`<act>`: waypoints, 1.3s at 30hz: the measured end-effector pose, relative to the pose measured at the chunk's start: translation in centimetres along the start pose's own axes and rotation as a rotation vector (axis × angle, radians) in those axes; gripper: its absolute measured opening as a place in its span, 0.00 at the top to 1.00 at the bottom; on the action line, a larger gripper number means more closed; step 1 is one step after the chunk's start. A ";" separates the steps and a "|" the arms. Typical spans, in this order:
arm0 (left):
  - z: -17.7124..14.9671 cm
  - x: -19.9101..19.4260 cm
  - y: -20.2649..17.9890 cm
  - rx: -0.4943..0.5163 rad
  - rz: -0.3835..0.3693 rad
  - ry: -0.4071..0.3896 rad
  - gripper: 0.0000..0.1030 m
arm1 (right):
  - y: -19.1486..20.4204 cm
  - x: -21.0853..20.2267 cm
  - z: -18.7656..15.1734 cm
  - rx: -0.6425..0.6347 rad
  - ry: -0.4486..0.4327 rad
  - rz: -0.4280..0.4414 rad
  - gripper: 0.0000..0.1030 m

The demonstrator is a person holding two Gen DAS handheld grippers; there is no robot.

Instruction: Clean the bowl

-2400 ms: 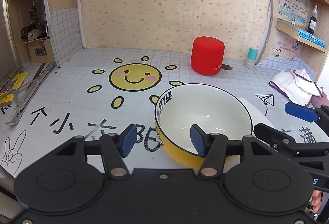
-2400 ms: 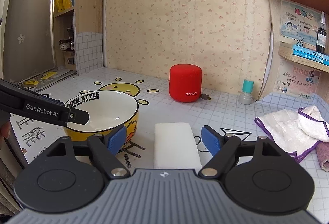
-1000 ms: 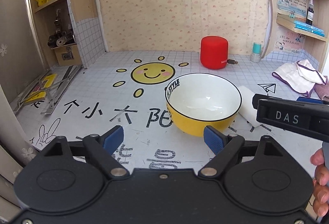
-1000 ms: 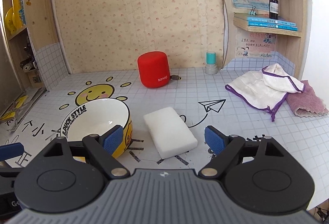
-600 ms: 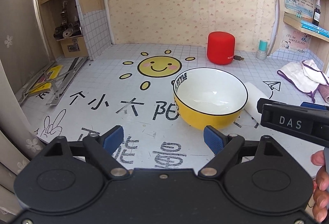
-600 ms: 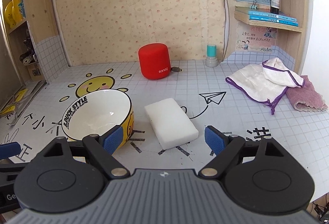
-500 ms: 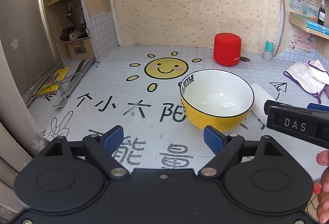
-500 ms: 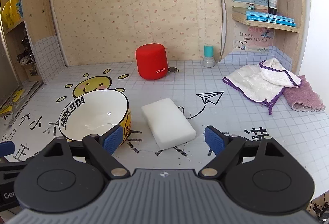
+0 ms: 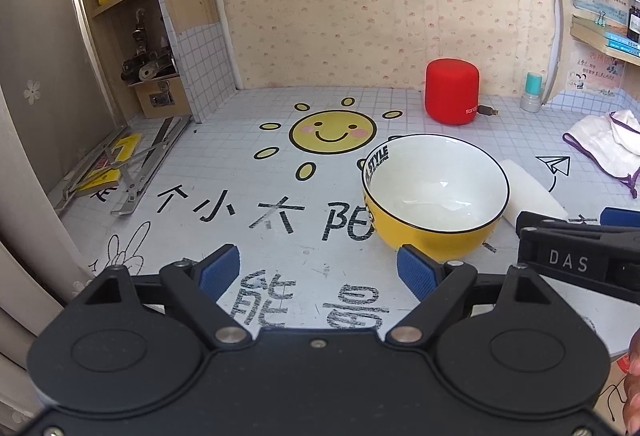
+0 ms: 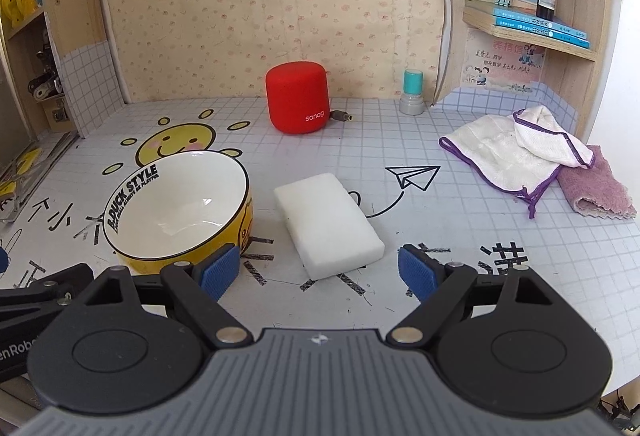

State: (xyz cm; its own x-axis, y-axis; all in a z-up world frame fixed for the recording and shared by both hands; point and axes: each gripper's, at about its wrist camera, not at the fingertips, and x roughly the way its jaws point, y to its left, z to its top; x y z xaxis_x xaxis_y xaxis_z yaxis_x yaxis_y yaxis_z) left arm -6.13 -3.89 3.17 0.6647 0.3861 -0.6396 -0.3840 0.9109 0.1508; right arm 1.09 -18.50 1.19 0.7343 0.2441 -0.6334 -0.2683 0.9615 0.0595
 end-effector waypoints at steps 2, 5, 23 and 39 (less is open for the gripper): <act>0.1 0.1 0.0 -0.001 0.000 0.003 0.15 | -0.1 0.1 0.1 0.001 0.002 0.001 0.15; 0.2 0.4 0.0 -0.008 -0.001 0.012 0.15 | -0.1 0.1 0.2 -0.022 -0.009 0.018 0.15; 0.5 1.3 0.3 -0.018 -0.032 0.053 0.15 | 0.8 0.8 0.5 -0.088 0.012 0.001 0.15; 0.5 1.1 -0.2 0.020 -0.057 0.055 0.15 | 1.1 0.7 0.5 -0.120 0.013 -0.021 0.15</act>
State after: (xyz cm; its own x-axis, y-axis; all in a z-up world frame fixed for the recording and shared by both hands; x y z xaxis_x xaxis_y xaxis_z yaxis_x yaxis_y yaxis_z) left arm -5.06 -3.56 2.83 0.6490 0.3254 -0.6877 -0.3331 0.9342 0.1277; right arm 1.60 -17.17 1.18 0.7330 0.2214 -0.6431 -0.3261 0.9442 -0.0467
